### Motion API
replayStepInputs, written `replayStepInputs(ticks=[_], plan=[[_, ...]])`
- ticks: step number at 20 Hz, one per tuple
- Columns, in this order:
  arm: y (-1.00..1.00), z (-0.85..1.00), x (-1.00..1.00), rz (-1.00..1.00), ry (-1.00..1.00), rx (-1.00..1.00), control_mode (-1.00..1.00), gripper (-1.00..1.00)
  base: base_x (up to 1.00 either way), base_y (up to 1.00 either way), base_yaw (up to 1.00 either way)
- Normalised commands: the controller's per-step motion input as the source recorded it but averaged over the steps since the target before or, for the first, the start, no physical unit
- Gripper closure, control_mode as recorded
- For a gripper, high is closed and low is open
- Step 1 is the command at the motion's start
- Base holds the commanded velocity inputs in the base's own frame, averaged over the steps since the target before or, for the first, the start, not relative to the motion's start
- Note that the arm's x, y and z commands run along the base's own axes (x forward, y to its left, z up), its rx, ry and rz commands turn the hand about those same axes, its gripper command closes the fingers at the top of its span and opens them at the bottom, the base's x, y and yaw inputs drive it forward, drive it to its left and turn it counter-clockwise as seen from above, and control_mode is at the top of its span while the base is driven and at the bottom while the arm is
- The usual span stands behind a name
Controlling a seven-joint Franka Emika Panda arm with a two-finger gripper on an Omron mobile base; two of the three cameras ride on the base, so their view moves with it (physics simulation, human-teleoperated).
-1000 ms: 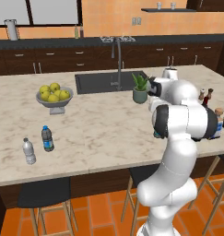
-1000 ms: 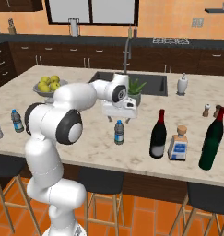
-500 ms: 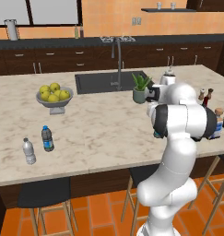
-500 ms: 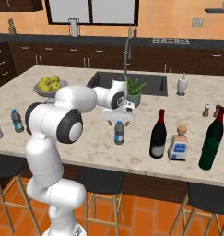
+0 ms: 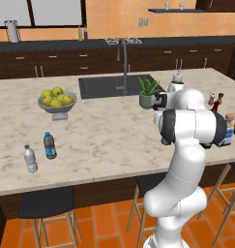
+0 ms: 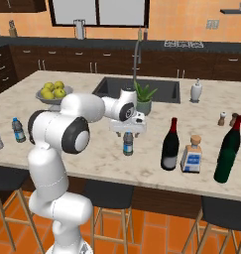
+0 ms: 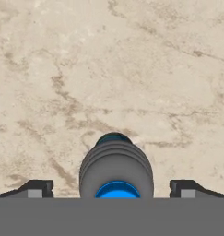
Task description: Move the plastic bottles in the middle to the plastics group, and the glass bottles in the middle to the glass group.
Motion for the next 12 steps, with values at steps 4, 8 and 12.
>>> replayStepInputs(ticks=[4,8,12], plan=[[0.00,0.00,0.00,0.00,0.00,0.00,-1.00,1.00,0.00,0.00,0.00],[0.01,0.00,-0.04,0.00,0.00,0.00,-1.00,1.00,0.00,0.00,0.00],[0.58,0.18,-0.37,0.08,-0.06,0.00,-1.00,1.00,0.00,0.00,0.00]])
